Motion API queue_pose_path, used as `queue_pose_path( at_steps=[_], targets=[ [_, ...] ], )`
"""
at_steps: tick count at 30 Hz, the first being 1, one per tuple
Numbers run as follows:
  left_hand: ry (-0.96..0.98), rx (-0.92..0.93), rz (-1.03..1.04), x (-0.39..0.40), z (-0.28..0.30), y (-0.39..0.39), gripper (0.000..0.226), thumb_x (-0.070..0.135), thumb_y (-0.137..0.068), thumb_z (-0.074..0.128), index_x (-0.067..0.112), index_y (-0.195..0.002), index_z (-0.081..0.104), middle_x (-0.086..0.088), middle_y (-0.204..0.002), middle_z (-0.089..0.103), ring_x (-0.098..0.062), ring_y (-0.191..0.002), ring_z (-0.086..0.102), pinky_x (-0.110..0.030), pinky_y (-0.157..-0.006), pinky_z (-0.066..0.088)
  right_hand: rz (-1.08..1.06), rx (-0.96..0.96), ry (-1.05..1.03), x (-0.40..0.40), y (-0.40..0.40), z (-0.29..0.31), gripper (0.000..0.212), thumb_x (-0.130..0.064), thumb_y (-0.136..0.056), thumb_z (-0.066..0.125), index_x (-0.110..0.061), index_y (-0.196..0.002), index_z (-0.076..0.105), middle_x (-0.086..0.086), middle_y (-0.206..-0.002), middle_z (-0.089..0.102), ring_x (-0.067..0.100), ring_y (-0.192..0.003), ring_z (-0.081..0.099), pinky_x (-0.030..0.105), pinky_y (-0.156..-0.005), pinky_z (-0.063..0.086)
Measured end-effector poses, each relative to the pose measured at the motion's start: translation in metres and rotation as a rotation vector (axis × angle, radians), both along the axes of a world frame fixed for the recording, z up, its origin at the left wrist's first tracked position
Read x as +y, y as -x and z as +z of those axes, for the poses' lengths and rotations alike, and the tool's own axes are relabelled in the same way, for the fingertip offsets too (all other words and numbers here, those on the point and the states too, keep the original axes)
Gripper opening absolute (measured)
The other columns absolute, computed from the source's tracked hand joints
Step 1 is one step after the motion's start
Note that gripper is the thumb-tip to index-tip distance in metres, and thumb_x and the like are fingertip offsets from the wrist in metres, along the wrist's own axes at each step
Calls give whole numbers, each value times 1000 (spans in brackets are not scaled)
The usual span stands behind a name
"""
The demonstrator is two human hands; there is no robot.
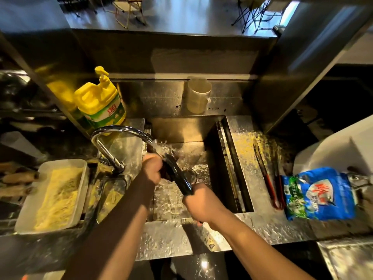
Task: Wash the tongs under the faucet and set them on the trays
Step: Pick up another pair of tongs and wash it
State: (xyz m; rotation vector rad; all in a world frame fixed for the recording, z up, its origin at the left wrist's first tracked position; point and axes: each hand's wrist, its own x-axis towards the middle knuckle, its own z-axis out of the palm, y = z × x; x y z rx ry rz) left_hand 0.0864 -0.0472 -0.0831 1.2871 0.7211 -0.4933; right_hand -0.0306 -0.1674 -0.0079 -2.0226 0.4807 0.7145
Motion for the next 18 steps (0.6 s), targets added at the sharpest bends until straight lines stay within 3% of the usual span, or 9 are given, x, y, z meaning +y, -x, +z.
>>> queue_pose_path(
  at_steps=[2,6,9,11,12,14,16,18],
  targets=[
    [-33,-18,20,2,-2,2,18,3,-99,45,1,-102,63,-18,-91,65,-29,-77,65,-36,-66,56,2,-8,11,0,3,1,8,-6,-85,52,-11,-78,52,10,-68,57,25,-58,60,31,-47,44],
    [-39,-35,4,-1,-8,7,16,-2,-96,47,-2,-104,62,-24,-97,64,-30,-75,70,-39,-64,60,-49,2,-30,4,14,-3,16,-4,-84,50,1,-96,60,9,-60,53,23,-45,54,27,-41,41],
    [-56,-17,12,-3,-9,8,14,2,-97,48,-1,-104,60,-21,-102,69,-34,-93,70,-45,-84,60,-84,-16,-27,5,16,-4,14,-4,-84,51,-1,-95,60,10,-66,54,25,-52,55,27,-42,42],
    [-21,2,56,-4,-12,7,17,3,-99,46,-1,-94,62,-20,-90,73,-29,-78,71,-38,-73,61,-47,-15,-4,3,16,-4,4,-7,-83,52,-8,-82,56,6,-63,55,21,-47,55,24,-38,41],
    [-6,3,84,-6,-14,8,18,2,-98,46,-3,-95,63,-20,-86,74,-27,-69,71,-35,-63,60,-24,-13,22,2,15,-4,9,-7,-83,52,-10,-75,54,5,-59,54,19,-43,54,22,-37,40],
    [17,7,105,-7,-15,9,15,-1,-95,50,-5,-100,63,-23,-85,73,-27,-65,70,-35,-57,59,-14,-16,66,1,10,-3,14,-7,-82,53,-12,-68,53,5,-56,52,22,-47,55,25,-41,41],
    [54,20,108,-7,-16,8,14,-1,-95,49,-4,-99,62,-24,-88,70,-30,-76,70,-38,-61,59,-27,-40,30,1,9,-3,7,-9,-80,55,-10,-73,55,5,-59,52,26,-55,56,30,-47,42],
    [40,7,205,1,-21,3,17,-2,-96,48,-6,-106,62,-24,-99,66,-33,-96,66,-44,-75,57,-30,-30,-39,-3,17,-2,10,-15,-80,59,-9,-73,57,5,-55,50,20,-44,50,28,-43,40]
  ],
)
